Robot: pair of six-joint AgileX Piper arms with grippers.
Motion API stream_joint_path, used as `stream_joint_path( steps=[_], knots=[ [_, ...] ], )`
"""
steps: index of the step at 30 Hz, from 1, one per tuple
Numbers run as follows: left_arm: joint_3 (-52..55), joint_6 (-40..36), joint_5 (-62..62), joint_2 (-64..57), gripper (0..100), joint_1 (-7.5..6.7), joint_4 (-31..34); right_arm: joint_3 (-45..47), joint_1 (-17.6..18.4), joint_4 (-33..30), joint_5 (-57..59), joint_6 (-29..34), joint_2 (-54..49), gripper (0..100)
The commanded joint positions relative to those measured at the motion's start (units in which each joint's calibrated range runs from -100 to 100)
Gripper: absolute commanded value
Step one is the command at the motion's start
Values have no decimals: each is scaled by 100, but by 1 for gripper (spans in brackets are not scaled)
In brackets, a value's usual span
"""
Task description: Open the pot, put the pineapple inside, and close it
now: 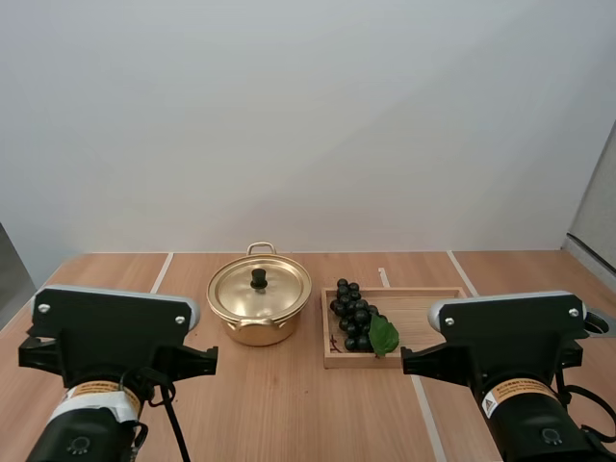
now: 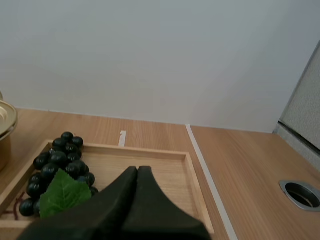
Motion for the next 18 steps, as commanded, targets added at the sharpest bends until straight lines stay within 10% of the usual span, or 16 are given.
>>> stream_joint_path(
  steps=[1,18],
  knots=[
    [206,-39,-73,-36,0,6,8,52,17,-53,267,-32,-35,0],
    [467,-166,103,-36,0,189,-3,52,17,146,1276,-32,-35,0]
  ],
)
